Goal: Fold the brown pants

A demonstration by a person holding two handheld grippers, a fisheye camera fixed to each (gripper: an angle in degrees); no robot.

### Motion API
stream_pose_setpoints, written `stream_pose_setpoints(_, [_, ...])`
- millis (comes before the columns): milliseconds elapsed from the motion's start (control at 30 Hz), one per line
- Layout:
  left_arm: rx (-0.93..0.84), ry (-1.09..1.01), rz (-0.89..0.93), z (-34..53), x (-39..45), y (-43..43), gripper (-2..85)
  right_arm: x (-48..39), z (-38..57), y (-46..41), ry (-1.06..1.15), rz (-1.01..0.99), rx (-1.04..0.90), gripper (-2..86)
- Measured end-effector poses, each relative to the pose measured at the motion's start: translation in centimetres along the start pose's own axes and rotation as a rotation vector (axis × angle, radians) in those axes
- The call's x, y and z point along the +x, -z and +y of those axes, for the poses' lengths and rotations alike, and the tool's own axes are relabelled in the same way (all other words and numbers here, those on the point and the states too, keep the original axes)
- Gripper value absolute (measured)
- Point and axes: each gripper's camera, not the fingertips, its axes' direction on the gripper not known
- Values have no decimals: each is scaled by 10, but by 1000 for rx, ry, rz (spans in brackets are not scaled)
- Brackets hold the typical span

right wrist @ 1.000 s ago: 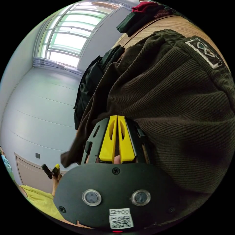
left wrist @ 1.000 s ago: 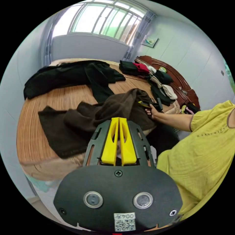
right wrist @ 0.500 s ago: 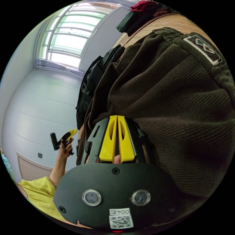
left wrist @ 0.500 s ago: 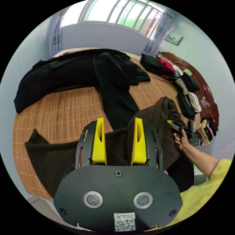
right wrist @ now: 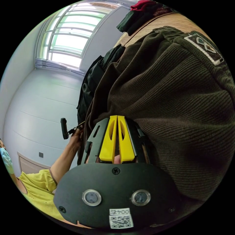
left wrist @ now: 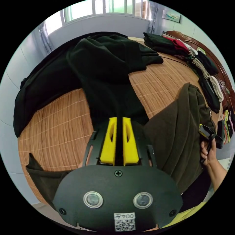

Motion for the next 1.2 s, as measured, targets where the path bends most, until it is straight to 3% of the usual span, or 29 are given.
stream_pose_setpoints(133, [31, 34, 123, 14, -35, 27, 25, -12, -1, 2, -1, -4, -2, -7])
stream_pose_setpoints(233, [63, -97, 147, 20, -45, 90, 21, -21, -2, 4, -3, -10, -4, -7])
stream_pose_setpoints(333, [70, -302, 41, 13, -49, 163, 22, -32, -3, 6, 0, -10, -4, -7])
stream_pose_setpoints(400, [150, -340, -159, -11, -85, 238, 27, -39, -5, 7, -4, -19, -7, -7])
stream_pose_setpoints(500, [281, -132, -528, -56, -191, 333, 39, -50, -7, 8, -8, -26, -8, -7])
stream_pose_setpoints(633, [218, 288, -739, -59, -332, 406, 98, -62, -10, 10, -11, -34, -9, -7])
stream_pose_setpoints(700, [264, 435, -586, -6, -380, 429, 105, -71, -12, 11, -10, -36, -9, -7])
stream_pose_setpoints(833, [250, 406, -327, 93, -388, 381, 104, -85, -16, 12, -6, -39, -10, -7])
stream_pose_setpoints(1000, [84, 392, -67, 305, -311, 257, 104, -108, -24, 13, 3, -28, -14, -5])
stream_pose_setpoints(1100, [111, 464, 117, 416, -258, 234, 100, -122, -28, 14, 3, -12, -18, 3])
stream_pose_setpoints(1200, [217, 558, 188, 489, -220, 250, 97, -137, -30, 18, -22, 0, -12, 34])
